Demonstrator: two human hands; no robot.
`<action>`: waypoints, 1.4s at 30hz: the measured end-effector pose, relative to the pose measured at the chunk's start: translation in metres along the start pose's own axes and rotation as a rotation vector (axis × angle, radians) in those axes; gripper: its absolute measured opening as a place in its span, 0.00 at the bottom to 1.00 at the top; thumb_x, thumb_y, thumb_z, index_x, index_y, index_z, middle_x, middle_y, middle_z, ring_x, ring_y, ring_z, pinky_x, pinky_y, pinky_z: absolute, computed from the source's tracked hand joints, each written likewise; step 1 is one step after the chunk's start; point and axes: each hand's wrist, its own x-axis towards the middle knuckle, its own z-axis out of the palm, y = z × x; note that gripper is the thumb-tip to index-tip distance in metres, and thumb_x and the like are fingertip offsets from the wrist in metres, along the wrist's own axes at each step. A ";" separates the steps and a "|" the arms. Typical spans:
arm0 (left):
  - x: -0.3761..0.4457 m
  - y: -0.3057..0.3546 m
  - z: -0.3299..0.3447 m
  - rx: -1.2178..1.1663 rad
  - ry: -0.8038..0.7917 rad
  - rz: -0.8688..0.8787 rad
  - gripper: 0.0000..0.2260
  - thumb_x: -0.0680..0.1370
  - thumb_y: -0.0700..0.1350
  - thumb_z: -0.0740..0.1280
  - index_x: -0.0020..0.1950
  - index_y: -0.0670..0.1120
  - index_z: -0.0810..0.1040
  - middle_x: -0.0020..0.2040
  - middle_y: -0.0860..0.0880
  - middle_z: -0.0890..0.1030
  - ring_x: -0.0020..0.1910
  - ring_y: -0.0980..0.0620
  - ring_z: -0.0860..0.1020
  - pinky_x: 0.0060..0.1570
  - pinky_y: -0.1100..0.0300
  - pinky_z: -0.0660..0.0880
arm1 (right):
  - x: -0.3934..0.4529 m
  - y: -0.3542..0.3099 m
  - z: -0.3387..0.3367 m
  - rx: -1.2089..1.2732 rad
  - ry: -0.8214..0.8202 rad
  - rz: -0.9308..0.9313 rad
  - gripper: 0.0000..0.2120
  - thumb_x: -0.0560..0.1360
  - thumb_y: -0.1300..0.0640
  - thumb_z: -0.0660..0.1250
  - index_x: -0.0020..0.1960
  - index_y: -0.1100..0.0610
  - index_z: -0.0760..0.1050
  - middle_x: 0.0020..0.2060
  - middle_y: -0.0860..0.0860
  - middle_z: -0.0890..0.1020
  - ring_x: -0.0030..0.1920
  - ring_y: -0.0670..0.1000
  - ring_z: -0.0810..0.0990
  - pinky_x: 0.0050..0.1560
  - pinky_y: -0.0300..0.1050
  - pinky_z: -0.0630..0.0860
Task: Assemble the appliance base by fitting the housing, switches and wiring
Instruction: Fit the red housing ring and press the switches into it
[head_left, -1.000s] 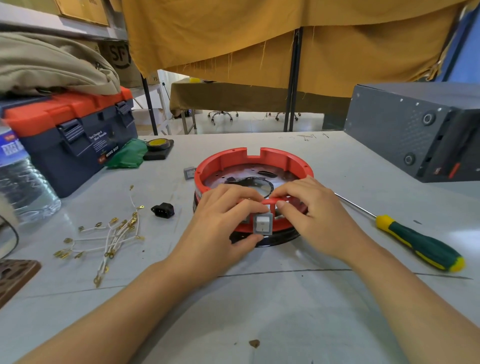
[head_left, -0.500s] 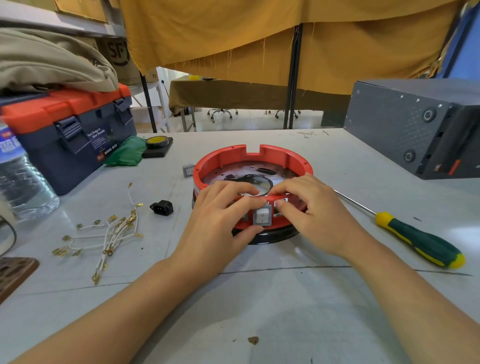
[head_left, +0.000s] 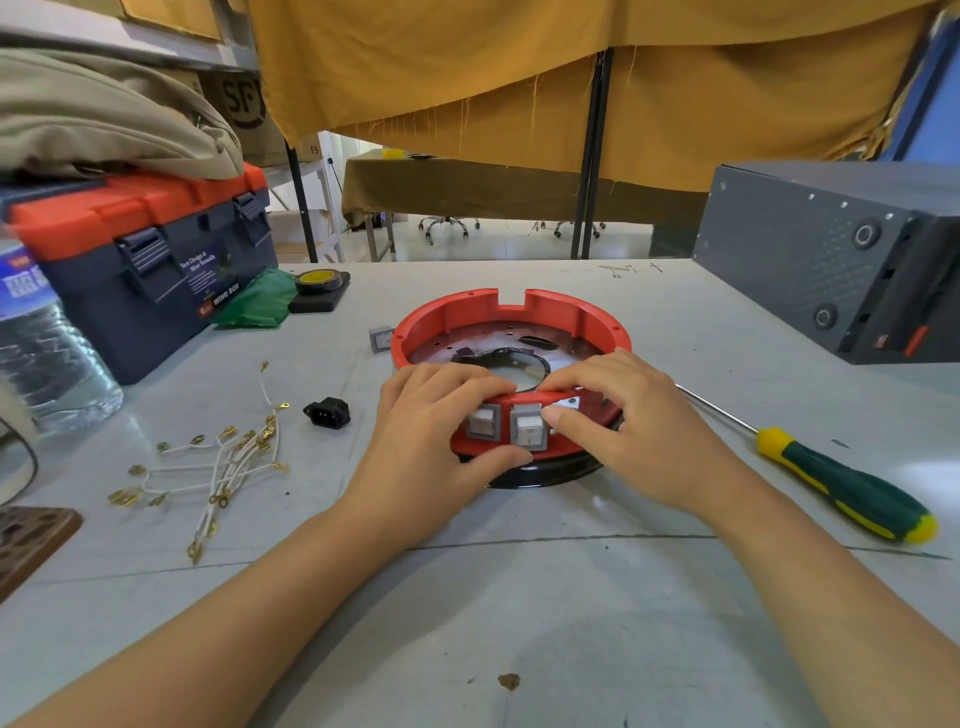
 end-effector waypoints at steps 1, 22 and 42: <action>0.000 -0.001 -0.001 -0.027 -0.003 -0.006 0.19 0.71 0.56 0.70 0.60 0.51 0.78 0.58 0.55 0.77 0.60 0.56 0.70 0.67 0.54 0.60 | 0.000 0.000 0.000 -0.001 -0.003 0.000 0.09 0.75 0.51 0.67 0.54 0.49 0.79 0.47 0.42 0.79 0.52 0.43 0.70 0.54 0.29 0.61; 0.006 0.000 -0.004 -0.209 0.000 -0.108 0.11 0.75 0.49 0.67 0.57 0.54 0.80 0.50 0.61 0.77 0.55 0.58 0.72 0.60 0.48 0.70 | 0.001 0.001 -0.001 0.008 -0.033 0.027 0.09 0.75 0.50 0.66 0.55 0.47 0.79 0.45 0.37 0.75 0.53 0.42 0.69 0.54 0.34 0.62; 0.010 0.002 -0.005 -0.312 0.000 -0.187 0.09 0.74 0.47 0.69 0.53 0.53 0.82 0.46 0.58 0.77 0.52 0.54 0.74 0.53 0.47 0.74 | 0.003 -0.002 0.002 0.119 0.002 0.111 0.07 0.74 0.53 0.68 0.51 0.47 0.80 0.42 0.37 0.75 0.49 0.46 0.71 0.50 0.39 0.67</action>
